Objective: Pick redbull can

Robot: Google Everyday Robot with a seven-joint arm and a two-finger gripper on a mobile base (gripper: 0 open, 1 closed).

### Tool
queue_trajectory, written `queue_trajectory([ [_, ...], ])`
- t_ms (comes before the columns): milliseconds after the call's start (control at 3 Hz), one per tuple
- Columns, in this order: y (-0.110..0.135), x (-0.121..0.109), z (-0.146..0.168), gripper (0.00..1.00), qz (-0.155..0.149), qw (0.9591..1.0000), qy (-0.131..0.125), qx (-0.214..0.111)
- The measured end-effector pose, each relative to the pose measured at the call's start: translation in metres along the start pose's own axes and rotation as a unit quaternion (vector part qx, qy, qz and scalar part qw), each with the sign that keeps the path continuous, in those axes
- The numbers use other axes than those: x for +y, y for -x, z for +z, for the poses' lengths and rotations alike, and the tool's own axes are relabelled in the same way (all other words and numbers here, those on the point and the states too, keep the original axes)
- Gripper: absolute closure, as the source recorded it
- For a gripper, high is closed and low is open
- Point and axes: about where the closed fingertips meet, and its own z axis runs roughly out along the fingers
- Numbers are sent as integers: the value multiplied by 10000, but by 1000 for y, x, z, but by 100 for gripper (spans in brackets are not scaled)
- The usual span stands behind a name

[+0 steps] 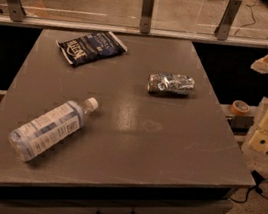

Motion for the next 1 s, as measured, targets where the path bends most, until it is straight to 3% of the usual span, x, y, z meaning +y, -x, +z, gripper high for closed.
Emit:
queue_trajectory([
  [333, 0, 0, 0, 0, 0, 10000, 0, 0],
  [667, 6, -21, 12, 0, -91, 9996, -69, -259],
  [1000, 31, -63, 37, 0, -323, 9969, -203, -684],
])
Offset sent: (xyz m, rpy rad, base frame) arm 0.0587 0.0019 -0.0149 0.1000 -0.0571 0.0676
